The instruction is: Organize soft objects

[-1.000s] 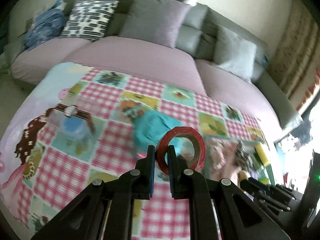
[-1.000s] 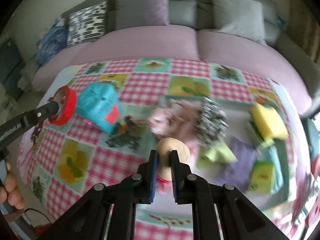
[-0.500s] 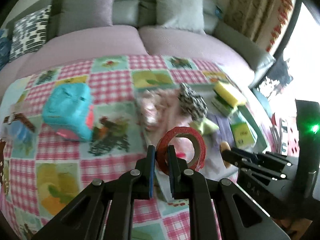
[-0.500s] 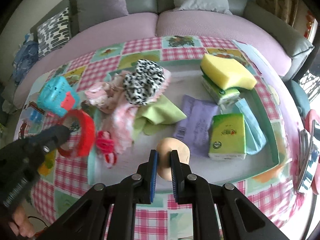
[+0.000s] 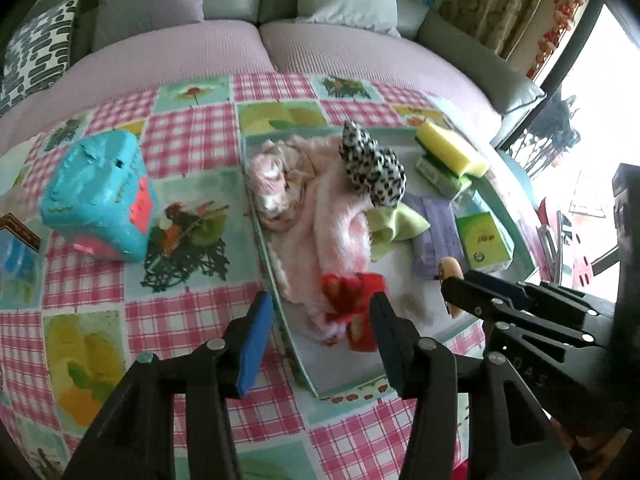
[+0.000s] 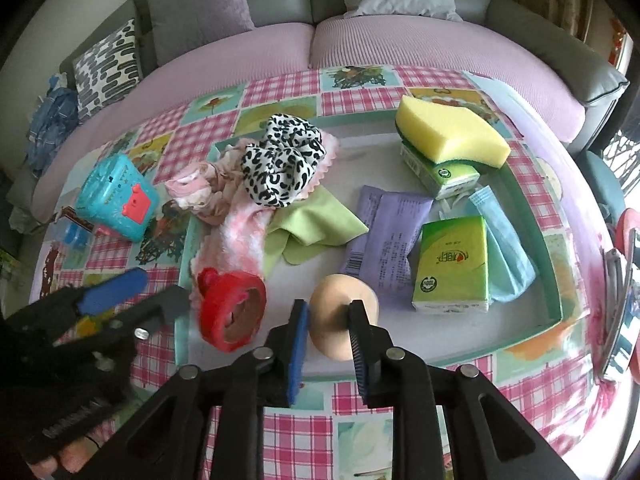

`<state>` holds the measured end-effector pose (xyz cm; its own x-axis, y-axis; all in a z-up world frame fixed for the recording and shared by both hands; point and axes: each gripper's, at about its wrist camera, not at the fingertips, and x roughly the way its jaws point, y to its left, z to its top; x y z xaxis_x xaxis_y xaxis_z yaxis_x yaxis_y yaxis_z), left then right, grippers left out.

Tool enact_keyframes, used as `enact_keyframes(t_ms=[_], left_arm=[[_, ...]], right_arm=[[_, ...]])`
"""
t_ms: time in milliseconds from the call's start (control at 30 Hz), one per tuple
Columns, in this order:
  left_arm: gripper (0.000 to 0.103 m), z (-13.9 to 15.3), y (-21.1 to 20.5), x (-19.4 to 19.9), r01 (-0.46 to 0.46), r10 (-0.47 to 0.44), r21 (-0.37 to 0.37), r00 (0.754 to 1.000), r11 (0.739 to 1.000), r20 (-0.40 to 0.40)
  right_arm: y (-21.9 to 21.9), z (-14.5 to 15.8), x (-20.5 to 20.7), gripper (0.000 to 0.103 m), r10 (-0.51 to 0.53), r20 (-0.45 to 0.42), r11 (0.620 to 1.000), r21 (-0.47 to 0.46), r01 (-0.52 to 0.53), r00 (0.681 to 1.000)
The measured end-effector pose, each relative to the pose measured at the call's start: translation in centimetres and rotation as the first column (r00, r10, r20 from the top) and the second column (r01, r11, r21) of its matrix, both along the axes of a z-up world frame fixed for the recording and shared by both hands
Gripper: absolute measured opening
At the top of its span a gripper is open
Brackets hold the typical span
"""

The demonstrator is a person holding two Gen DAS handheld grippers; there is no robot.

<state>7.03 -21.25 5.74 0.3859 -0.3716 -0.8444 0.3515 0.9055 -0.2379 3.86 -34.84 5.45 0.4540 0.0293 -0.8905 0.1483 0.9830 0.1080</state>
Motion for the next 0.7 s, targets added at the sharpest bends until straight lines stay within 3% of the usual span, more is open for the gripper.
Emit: enact_keyframes(t_ms=[133, 200, 233, 267, 367, 567, 700], left_arm=[[0.052, 0.0, 2.0, -0.1, -0.087, 0.086, 0.058, 0.996, 0.995, 0.007], [0.053, -0.2, 3.0, -0.1, -0.127, 0.127, 0.078, 0.992, 0.989, 0.002], [0.057, -0.3, 3.6, -0.1, -0.150, 0.151, 0.088, 0.989, 0.985, -0.001], [0.063, -0.5, 4.2, -0.2, -0.172, 0.173, 0.100, 0.985, 0.980, 0.001], [0.079, -0.7, 6.4, -0.3, -0.245, 0.245, 0.158, 0.969, 0.957, 0.022], [0.089, -1.6, 10.2, -1.2, -0.344, 0.341, 0.247, 0.938, 0.906, 0.055], [0.091, -2.1, 11.8, -1.9, -0.380, 0.378, 0.270, 0.924, 0.885, 0.061]], right_arm=[[0.4, 0.4, -0.3, 0.027, 0.010, 0.005, 1.000, -0.010, -0.010, 1.000], [0.7, 0.4, -0.3, 0.043, 0.017, 0.003, 1.000, -0.015, -0.017, 1.000], [0.8, 0.3, -0.4, 0.061, 0.019, 0.001, 1.000, -0.019, -0.019, 1.000], [1.0, 0.3, -0.4, 0.067, 0.020, -0.002, 0.999, -0.025, -0.020, 1.000], [1.4, 0.3, -0.7, 0.069, 0.022, -0.008, 0.999, -0.043, -0.023, 1.000], [2.1, 0.0, -1.5, 0.093, 0.024, -0.022, 0.997, -0.069, -0.025, 0.999], [2.7, -0.2, -2.3, 0.102, 0.029, -0.025, 0.997, -0.076, -0.031, 0.999]])
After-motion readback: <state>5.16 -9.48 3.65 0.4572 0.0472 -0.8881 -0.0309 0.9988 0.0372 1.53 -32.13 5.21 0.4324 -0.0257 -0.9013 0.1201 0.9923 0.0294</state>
